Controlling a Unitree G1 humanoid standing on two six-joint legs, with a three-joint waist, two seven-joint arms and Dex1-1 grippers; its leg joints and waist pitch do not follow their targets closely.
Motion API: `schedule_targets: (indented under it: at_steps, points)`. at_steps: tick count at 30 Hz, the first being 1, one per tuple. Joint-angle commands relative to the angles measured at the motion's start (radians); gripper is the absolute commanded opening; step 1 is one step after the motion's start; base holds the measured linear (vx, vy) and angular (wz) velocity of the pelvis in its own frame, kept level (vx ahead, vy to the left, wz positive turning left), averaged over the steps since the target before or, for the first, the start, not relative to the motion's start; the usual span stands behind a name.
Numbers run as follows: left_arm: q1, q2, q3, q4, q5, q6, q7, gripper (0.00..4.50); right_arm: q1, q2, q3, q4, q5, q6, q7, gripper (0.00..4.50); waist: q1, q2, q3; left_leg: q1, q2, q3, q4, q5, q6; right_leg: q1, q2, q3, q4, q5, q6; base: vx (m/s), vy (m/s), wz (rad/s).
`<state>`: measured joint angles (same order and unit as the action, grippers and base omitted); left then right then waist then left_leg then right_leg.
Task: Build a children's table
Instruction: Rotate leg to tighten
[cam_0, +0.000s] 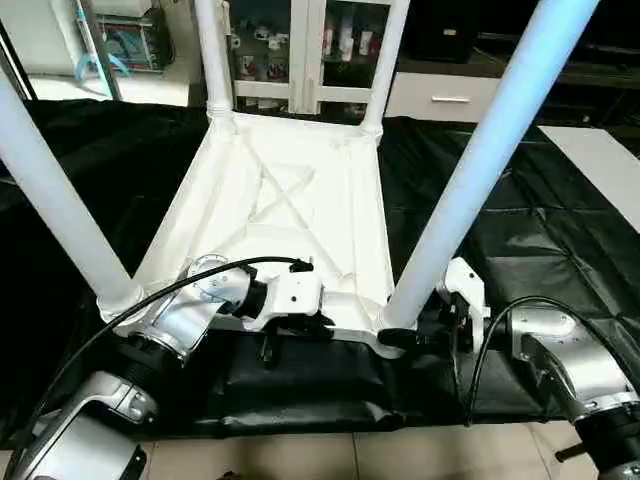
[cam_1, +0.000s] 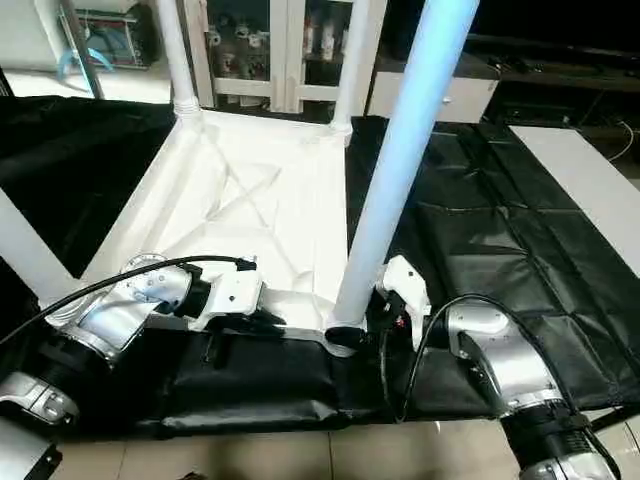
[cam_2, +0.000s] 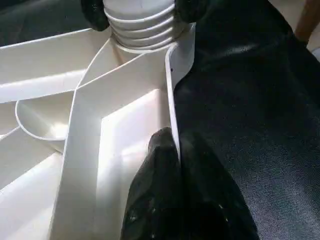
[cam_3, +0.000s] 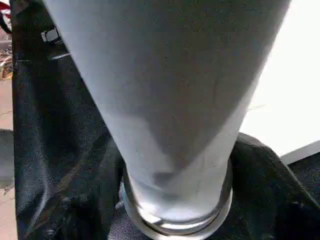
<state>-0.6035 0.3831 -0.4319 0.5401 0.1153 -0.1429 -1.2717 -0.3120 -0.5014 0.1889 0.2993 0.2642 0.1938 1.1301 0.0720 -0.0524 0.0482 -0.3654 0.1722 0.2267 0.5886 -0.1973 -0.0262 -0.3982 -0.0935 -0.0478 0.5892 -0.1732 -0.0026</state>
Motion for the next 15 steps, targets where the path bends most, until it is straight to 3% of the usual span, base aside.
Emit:
schedule_targets:
  at_steps: [1,7,11,13,14,15]
  points:
    - [0.034,-0.014,-0.09,0.015,0.051,0.002,-0.051,0.0,-0.021,0.006,0.004,0.017,-0.007,-0.011,-0.004,2.75,-0.002,-0.004,-0.051,0.022,0.072,-0.04,-0.077,-0.235,0.016,0.027,-0.069,0.042,-0.061,-0.216,-0.224,0.0,0.0,0.0]
    - [0.037,-0.01,-0.095,0.012,0.054,0.005,-0.054,0.0,-0.018,0.014,-0.001,0.044,-0.009,-0.022,0.005,2.66,-0.01,-0.003,-0.051,0.023,0.073,-0.043,-0.078,-0.264,0.006,0.025,-0.067,0.043,-0.064,-0.248,-0.22,0.0,0.0,0.0]
    - [0.045,-0.015,-0.089,0.016,0.054,0.023,-0.034,0.0,-0.018,0.052,-0.045,0.078,-0.015,-0.02,-0.099,2.65,-0.013,-0.002,-0.052,0.022,0.073,-0.043,-0.079,-0.273,-0.001,0.025,-0.067,0.043,-0.064,-0.246,-0.222,0.0,0.0,0.0]
    - [0.044,-0.048,-0.066,0.03,0.038,0.048,0.009,0.0,-0.042,0.116,-0.104,0.139,-0.03,-0.014,-0.287,2.65,-0.022,0.002,-0.048,0.025,0.072,-0.046,-0.085,-0.35,-0.033,0.014,-0.068,0.043,-0.073,-0.341,-0.205,0.0,0.0,0.0]
    - [0.04,-0.066,-0.057,0.039,0.035,0.069,0.035,0.0,-0.05,0.146,-0.129,0.161,-0.031,-0.003,-0.363,2.65,-0.025,0.0,-0.047,0.025,0.071,-0.051,-0.086,-0.371,-0.047,0.015,-0.07,0.042,-0.077,-0.377,-0.195,0.0,0.0,0.0]
    - [0.028,-0.099,-0.043,0.063,0.036,0.093,0.088,0.0,-0.057,0.188,-0.16,0.187,-0.034,0.008,-0.472,2.65,-0.039,-0.004,-0.046,0.016,0.069,-0.061,-0.091,-0.416,-0.068,0.02,-0.07,0.037,-0.079,-0.451,-0.167,-0.054,0.015,-0.19]
